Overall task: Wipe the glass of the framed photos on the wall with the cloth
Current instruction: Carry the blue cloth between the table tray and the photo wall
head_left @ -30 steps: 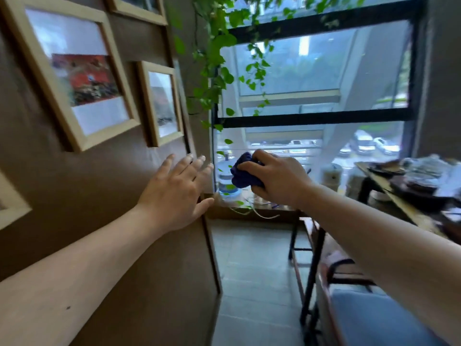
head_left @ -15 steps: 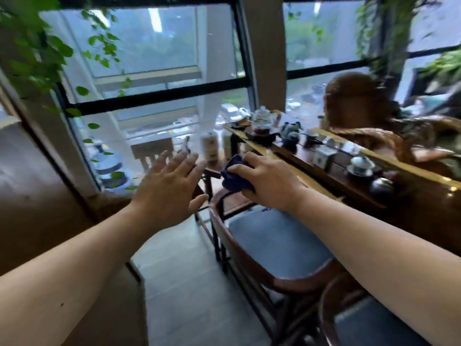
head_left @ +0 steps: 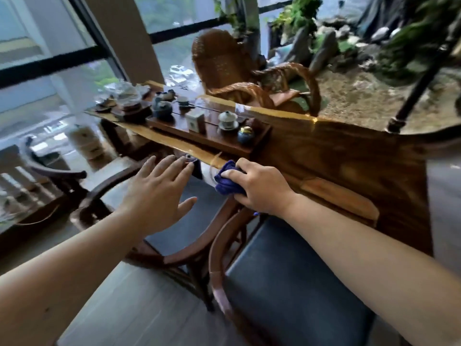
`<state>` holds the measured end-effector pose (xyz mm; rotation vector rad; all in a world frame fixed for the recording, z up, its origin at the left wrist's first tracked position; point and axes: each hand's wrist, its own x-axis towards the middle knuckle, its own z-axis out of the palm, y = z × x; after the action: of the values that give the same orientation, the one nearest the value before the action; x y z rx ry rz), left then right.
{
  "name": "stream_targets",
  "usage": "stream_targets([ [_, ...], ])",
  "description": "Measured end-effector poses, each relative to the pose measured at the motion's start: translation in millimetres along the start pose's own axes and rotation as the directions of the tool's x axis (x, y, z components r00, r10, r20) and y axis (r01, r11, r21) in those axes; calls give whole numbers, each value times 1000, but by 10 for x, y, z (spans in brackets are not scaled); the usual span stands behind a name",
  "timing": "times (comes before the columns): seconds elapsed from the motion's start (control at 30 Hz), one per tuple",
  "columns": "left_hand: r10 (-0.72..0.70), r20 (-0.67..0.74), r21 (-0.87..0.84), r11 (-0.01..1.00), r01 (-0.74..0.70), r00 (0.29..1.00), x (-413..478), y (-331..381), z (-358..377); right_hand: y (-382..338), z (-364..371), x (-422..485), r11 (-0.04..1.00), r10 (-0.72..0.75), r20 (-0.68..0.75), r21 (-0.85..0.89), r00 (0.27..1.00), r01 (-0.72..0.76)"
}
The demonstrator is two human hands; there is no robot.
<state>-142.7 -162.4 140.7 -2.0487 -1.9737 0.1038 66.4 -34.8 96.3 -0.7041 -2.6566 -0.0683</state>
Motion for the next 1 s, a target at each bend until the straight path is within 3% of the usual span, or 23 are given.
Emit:
stream_targets([
  [0.33, 180, 77, -117, 978, -170, 981, 1089, 1369, 651, 1516, 500, -1215, 966, 259, 152, -33, 954, -257],
  [0.6, 218, 141, -205, 961, -187, 966, 1529, 1989, 1206, 2593, 1130, -1771, 866, 501, 247, -146, 830, -479],
  [0.83, 218, 159, -270, 948, -170, 963, 1788, 2240, 1562, 2995, 1647, -1899, 857, 512, 275, -222, 813, -465],
  [1.0, 218, 178, -276, 947, -164, 960, 1820, 2301, 1660, 2997, 1885, -2025, 812, 580, 396, -214, 712, -543],
])
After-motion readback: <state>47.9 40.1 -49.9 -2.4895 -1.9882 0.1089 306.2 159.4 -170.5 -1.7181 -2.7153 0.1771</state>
